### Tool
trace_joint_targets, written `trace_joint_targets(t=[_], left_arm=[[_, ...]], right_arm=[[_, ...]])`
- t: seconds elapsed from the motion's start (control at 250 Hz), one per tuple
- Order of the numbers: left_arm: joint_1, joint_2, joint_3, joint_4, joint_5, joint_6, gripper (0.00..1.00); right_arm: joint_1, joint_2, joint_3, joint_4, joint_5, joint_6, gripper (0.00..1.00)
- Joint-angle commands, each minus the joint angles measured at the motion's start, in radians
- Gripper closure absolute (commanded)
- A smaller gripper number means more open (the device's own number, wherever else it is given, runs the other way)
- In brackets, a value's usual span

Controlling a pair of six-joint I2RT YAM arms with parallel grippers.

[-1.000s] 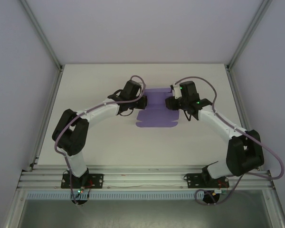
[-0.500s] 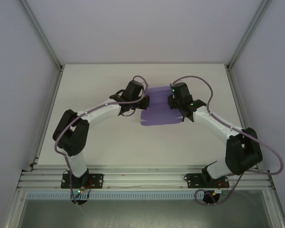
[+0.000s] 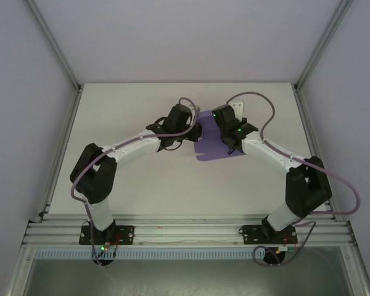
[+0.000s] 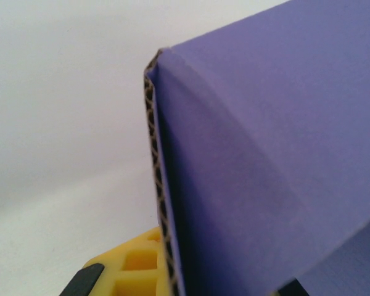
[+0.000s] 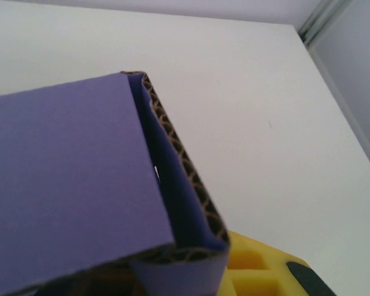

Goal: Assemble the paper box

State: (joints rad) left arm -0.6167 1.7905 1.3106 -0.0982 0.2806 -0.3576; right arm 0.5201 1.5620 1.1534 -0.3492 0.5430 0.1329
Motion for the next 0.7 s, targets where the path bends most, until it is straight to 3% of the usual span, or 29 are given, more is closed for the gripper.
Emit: trace_joint_targets(t=[0.0, 0.148, 0.352, 0.536, 0.695], left_arm=[[0.03, -0.028, 0.003, -0.107, -0.037, 0.002, 1.0], [0.029, -0.029, 0.005, -0.107, -0.035, -0.002, 1.0], [0.029, -0.028, 0.006, -0.113, -0.034, -0.005, 1.0], [0.029, -0.038, 0.001, -0.107, -0.036, -0.007, 1.0], [0.029, -0.036, 0.001, -0.107, -0.021, -0.005, 1.0]], right_arm=[[-0.09, 0.045, 0.015, -0.105, 0.436, 0.045, 0.84], [-0.09, 0.082, 0.053, -0.179, 0.513, 0.076, 0.85], [-0.097, 0.072, 0.033, -0.13, 0.475, 0.066, 0.85], [-0.104, 0.054, -0.011, -0.013, 0.302, -0.032, 0.82], [-0.107, -0.028, -0.108, 0.164, -0.073, -0.153, 0.55]])
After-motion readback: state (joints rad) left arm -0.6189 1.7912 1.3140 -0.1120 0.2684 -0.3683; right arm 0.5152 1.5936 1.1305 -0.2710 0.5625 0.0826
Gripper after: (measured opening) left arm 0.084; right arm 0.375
